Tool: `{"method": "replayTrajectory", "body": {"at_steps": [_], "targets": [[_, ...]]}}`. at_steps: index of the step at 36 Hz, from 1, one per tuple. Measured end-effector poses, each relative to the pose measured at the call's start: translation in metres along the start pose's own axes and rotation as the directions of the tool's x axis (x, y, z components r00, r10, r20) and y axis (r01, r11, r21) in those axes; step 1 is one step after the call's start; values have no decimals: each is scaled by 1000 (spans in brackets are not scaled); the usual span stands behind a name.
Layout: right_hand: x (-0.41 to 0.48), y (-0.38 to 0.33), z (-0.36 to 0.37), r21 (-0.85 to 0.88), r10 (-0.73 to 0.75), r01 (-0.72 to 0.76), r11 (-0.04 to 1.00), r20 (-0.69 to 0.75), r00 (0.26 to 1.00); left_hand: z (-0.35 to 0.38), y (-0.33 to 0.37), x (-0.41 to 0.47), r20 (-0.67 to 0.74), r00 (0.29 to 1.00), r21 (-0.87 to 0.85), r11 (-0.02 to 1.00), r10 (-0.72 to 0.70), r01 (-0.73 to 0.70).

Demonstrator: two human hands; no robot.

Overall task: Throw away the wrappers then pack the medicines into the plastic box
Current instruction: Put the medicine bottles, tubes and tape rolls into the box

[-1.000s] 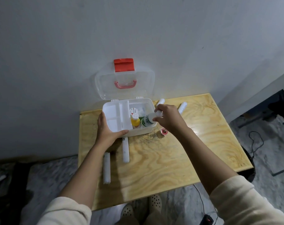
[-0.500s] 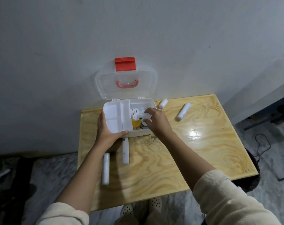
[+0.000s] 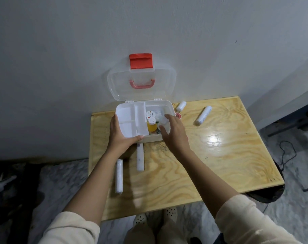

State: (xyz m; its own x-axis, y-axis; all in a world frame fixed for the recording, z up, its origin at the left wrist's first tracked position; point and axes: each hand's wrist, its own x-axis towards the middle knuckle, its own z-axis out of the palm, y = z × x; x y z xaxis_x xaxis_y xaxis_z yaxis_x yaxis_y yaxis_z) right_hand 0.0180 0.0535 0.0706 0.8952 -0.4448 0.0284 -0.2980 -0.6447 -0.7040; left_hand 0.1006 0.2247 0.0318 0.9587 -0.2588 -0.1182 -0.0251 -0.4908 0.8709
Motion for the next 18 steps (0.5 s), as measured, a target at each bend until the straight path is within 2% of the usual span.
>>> {"method": "replayTrajectory", "body": {"at_steps": [4,6,8,10,12,18], "targets": [[-34,1,11,81,-56,76,994,-220,974,-1,1,1,26,1000,29,1000,8,-8],[-53,4,24,99,-52,82,992,-270,961,-2,1,2,49,999,56,998,2,-5],[-73,5,41,139,-22,52,989,-204,979,-2,0,3,77,997,86,996,-15,9],[-89,2,60,124,-3,11,992,-67,998,-3,-2,5,107,993,118,993,-43,30],[-100,-4,79,61,36,-38,997,47,998,-4,-3,6,124,991,137,990,-54,37],[-105,-23,125,-124,170,-145,982,217,961,-6,-4,6,140,989,146,989,-42,22]]}}
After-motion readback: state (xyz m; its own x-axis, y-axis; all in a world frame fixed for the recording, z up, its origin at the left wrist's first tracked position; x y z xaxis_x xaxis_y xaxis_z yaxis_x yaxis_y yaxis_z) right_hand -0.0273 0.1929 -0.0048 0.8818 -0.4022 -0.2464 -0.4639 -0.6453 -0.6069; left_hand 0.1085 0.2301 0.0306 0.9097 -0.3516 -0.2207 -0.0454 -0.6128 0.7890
